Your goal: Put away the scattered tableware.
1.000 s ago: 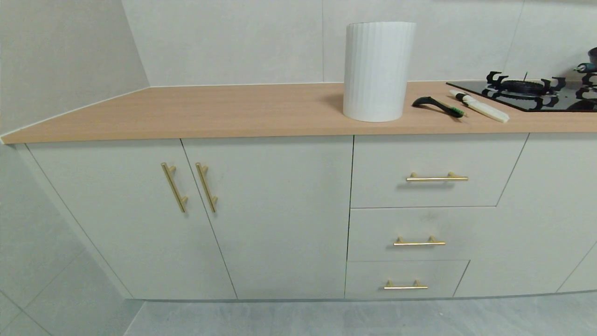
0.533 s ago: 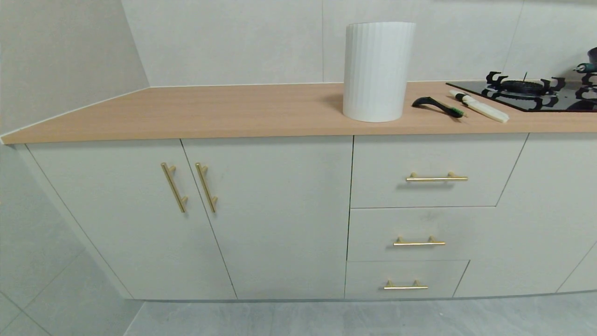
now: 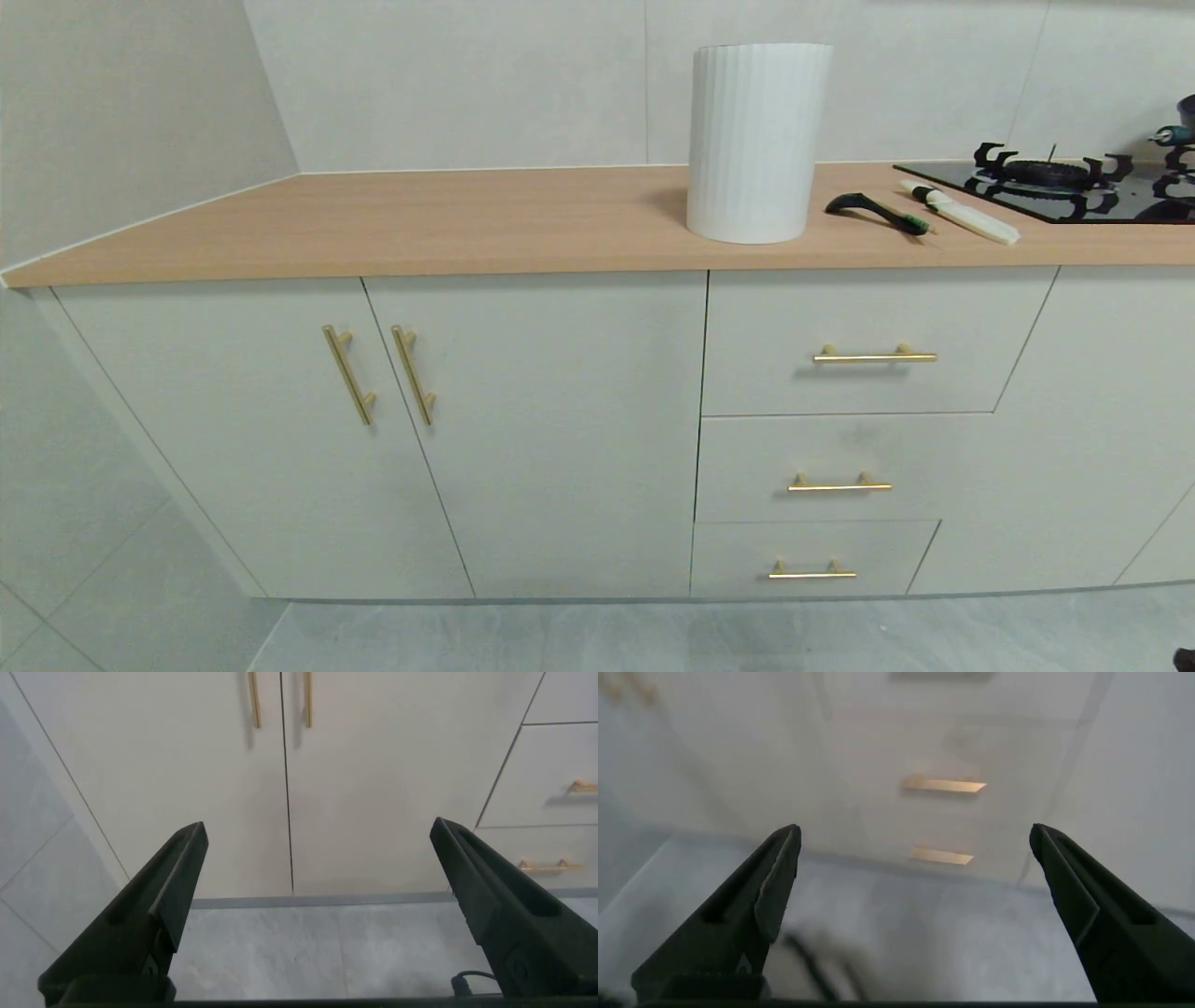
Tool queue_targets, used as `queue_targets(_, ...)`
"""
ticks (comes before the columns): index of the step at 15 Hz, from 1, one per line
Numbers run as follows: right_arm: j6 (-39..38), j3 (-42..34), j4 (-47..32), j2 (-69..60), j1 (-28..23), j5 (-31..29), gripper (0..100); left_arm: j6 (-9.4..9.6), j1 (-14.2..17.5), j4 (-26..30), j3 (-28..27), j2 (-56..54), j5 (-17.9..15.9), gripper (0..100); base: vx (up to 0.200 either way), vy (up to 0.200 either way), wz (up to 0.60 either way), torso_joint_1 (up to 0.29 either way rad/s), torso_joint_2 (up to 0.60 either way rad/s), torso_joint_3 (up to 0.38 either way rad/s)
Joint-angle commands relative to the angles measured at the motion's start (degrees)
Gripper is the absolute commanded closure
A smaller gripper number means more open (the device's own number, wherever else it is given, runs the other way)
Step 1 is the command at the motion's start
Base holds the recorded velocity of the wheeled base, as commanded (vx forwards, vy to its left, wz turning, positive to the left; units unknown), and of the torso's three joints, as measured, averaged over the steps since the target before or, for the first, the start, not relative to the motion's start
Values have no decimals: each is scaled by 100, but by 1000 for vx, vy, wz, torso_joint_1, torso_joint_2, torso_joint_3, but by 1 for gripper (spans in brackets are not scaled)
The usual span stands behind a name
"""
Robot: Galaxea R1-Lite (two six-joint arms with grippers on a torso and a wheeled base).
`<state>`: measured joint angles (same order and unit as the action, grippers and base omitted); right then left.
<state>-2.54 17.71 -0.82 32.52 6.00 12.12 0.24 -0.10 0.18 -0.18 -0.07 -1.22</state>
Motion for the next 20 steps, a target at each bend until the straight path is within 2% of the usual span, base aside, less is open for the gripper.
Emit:
queue_targets(1,7,953,205,2575,147,458,0,2,1,-1,1,7,-1,0,0,0,0,0,0,0)
queue_targets(6,7,1850,838,5009,139,361,0,2,1,-1,1,7,-1,0,0,0,0,0,0,0)
queue_targets(11,139,2588,1277,6670,121,230,0,2,1,-1,1,7,-1,0,0,0,0,0,0,0)
queue_targets(14,289,2773,1752,7488,174,-394,0,2,1,-1,1,7,-1,0,0,0,0,0,0,0)
queue_targets(18,289,2755,2736,8428,279,-746,0,2,1,-1,1,7,-1,0,0,0,0,0,0,0)
queue_targets(20,254,2737,3676,8973,288,-1080,0,2,1,-1,1,7,-1,0,0,0,0,0,0,0)
